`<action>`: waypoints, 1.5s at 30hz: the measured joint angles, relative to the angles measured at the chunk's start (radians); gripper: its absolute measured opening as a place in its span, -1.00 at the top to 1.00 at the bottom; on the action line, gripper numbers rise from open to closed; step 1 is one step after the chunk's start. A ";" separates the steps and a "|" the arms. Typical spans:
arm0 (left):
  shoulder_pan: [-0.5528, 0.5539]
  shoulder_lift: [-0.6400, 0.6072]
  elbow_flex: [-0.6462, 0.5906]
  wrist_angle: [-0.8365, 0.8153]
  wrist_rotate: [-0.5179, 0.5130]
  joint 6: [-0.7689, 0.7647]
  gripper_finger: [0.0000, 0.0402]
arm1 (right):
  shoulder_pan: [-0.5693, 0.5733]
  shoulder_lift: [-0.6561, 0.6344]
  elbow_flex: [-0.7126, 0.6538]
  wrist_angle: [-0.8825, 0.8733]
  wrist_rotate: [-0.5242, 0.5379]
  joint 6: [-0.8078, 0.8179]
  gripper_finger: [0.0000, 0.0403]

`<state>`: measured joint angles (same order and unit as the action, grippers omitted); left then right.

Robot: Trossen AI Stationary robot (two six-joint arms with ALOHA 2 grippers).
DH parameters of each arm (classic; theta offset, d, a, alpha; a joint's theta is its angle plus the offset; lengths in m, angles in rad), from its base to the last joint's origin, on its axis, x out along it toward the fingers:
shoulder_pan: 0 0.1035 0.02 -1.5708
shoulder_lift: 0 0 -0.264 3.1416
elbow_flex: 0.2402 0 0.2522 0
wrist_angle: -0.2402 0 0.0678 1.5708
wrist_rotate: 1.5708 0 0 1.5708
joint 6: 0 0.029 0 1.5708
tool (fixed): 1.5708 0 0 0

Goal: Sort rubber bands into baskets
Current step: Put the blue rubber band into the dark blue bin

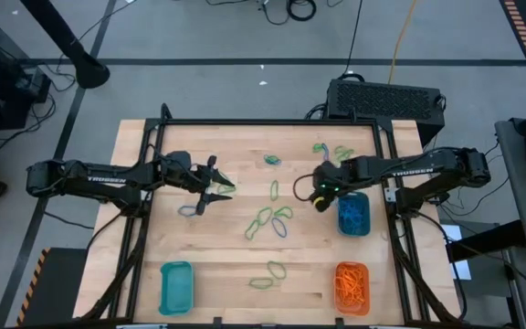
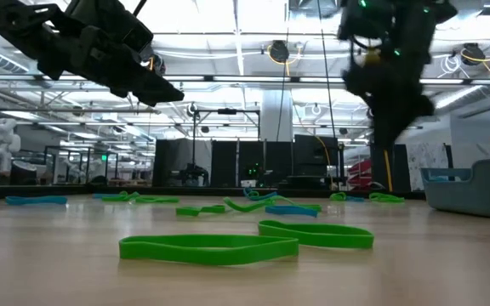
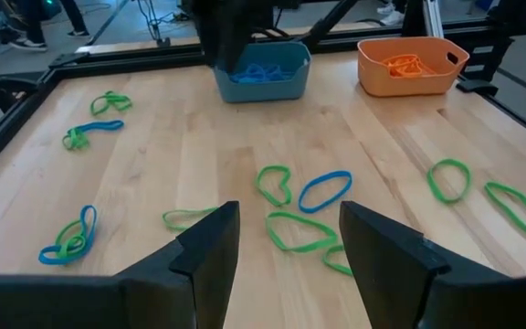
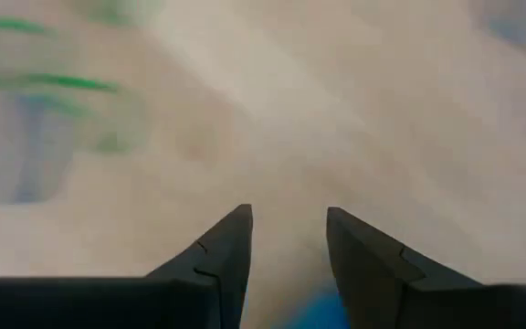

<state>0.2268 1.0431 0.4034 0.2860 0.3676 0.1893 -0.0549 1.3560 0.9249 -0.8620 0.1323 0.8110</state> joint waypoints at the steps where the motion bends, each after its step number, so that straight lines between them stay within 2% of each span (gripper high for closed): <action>1: 0.000 0.000 0.000 0.000 0.000 0.000 0.01 | 0.007 0.000 0.000 0.075 -0.038 -0.038 0.33; 5: 0.000 0.000 0.000 0.000 0.005 0.000 0.01 | 0.048 0.000 0.001 0.338 -0.085 -0.147 0.33; 11: 0.000 0.000 0.000 -0.043 0.077 0.054 0.01 | 0.141 0.064 0.002 0.541 -0.042 -0.393 0.33; 16: 0.000 0.003 0.000 -0.093 -0.039 0.053 0.01 | 0.152 0.172 0.002 0.671 0.058 -0.407 0.33; 19: 0.000 0.003 0.000 -0.096 -0.070 0.053 0.01 | 0.109 0.226 0.009 0.666 0.163 -0.433 0.33; 21: 0.000 0.003 0.000 -0.084 -0.069 0.052 0.01 | 0.057 0.262 0.022 0.672 0.185 -0.507 0.33; 27: 0.000 0.003 0.000 -0.076 -0.056 0.035 0.01 | -0.096 0.372 0.120 0.664 0.182 -0.724 0.33; 33: -0.001 0.003 0.000 -0.086 -0.055 0.056 0.01 | -0.187 0.491 0.218 0.649 0.177 -0.919 0.33; 42: -0.004 0.003 0.000 -0.118 -0.055 0.059 0.01 | -0.257 0.606 0.298 0.583 0.175 -0.999 0.33; 45: -0.005 0.003 0.000 -0.128 -0.054 0.059 0.01 | -0.267 0.619 0.310 0.581 0.136 -1.005 0.33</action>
<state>0.2213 1.0466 0.4038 0.1583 0.3134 0.2488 -0.3219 1.9754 1.2352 -0.2813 0.2684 -0.1941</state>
